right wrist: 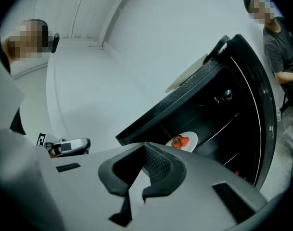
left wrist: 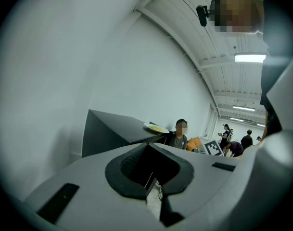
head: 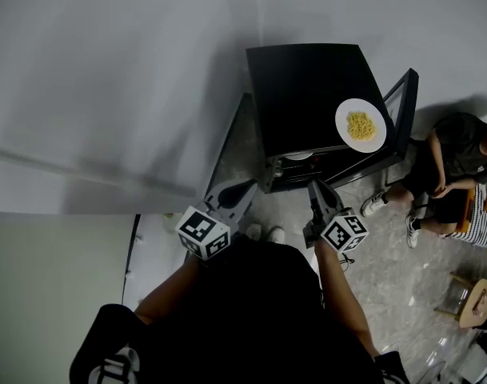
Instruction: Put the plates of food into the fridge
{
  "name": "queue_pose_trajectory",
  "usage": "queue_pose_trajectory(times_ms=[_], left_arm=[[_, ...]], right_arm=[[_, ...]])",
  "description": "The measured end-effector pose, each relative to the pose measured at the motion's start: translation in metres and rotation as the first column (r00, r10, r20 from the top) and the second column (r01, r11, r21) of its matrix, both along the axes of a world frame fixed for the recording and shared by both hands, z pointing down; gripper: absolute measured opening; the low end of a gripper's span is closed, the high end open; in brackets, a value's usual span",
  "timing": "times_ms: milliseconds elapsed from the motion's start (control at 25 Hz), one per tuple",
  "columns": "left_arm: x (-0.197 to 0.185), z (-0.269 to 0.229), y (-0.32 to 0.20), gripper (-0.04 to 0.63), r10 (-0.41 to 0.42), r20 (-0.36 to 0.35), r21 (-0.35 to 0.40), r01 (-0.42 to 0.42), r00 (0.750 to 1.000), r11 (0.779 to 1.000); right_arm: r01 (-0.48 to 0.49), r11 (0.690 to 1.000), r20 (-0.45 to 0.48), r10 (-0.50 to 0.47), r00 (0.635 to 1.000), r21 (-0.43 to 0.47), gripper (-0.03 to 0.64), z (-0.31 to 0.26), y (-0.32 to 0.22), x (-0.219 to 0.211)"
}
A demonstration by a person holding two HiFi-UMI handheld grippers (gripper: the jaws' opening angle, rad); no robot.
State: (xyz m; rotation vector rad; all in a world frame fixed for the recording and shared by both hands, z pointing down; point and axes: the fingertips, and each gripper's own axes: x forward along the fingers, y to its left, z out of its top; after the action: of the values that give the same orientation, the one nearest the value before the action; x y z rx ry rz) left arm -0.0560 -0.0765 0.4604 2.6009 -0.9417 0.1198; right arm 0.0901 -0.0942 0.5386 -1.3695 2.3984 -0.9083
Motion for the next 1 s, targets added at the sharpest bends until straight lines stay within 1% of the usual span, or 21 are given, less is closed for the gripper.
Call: queue_pose_trajectory(times_ms=[160, 280, 520, 760, 920, 1000], left_arm=[[-0.003, -0.001, 0.002, 0.028, 0.002, -0.003, 0.004, -0.002, 1.000, 1.000], [-0.003, 0.000, 0.004, 0.025, 0.009, -0.012, -0.003, -0.009, 1.000, 1.000], [0.000, -0.002, 0.008, 0.023, 0.035, -0.017, 0.011, -0.035, 0.999, 0.999], [0.000, -0.001, 0.011, 0.023, 0.052, -0.013, 0.019, -0.052, 0.999, 0.998], [0.001, -0.006, 0.013, 0.023, 0.070, -0.057, 0.026, -0.068, 0.996, 0.997], [0.003, -0.006, 0.015, 0.023, 0.084, -0.051, 0.035, -0.082, 0.995, 0.996]], right_arm=[[0.034, 0.998, -0.072, -0.030, 0.997, 0.054, 0.025, -0.020, 0.015, -0.011], [0.058, 0.993, -0.104, -0.048, 0.993, 0.100, 0.025, -0.038, 0.026, -0.020], [0.090, 0.981, -0.172, -0.061, 0.983, 0.171, 0.025, -0.068, 0.049, -0.032], [0.096, 0.980, -0.180, -0.064, 0.982, 0.175, 0.025, -0.079, 0.066, -0.034], [0.087, 0.981, -0.189, -0.054, 0.980, 0.174, 0.025, -0.081, 0.071, -0.034], [0.083, 0.982, -0.188, -0.050, 0.981, 0.172, 0.025, -0.081, 0.073, -0.035]])
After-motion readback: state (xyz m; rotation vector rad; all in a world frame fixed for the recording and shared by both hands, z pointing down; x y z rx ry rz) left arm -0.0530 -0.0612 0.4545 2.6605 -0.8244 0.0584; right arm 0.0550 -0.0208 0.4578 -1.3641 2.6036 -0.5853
